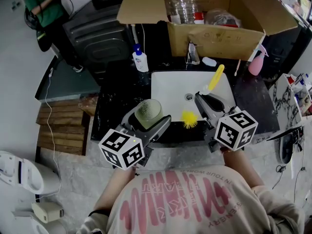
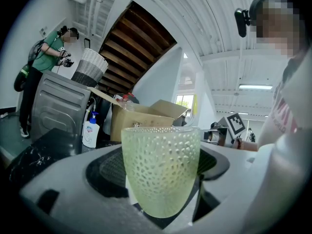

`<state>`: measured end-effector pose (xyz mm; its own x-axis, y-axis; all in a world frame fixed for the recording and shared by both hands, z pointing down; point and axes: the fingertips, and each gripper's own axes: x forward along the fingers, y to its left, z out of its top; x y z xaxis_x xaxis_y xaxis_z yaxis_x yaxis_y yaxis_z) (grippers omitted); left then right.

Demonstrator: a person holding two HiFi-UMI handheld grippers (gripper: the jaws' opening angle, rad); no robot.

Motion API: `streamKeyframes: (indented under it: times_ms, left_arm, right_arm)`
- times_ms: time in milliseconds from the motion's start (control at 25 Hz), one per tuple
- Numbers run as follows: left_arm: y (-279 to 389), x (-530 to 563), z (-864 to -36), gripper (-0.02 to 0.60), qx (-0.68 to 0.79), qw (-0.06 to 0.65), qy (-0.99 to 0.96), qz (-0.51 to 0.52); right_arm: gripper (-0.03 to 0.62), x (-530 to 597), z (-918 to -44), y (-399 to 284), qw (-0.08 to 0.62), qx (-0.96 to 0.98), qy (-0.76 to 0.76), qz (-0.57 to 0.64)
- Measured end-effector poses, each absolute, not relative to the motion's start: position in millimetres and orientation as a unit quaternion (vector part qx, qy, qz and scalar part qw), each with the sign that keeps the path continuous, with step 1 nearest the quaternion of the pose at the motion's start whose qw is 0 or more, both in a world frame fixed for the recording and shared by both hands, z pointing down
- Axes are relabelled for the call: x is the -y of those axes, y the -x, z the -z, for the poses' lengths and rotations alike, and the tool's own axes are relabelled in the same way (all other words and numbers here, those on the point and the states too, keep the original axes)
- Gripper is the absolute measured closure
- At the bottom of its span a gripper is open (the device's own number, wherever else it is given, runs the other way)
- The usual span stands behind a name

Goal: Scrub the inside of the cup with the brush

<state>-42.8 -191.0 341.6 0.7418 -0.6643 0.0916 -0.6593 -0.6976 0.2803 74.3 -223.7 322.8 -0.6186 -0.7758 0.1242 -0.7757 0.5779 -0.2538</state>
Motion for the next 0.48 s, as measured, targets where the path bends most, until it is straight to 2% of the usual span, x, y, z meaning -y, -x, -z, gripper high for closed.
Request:
streamKeyframes:
  times_ms: [480]
  left_arm:
    - [54,201,-342,0.192,0.36,0.15,-0.921,0.009]
  right_arm:
    - [0.549,233,-323,-62,-0.002,-0.89,0.434,0.142]
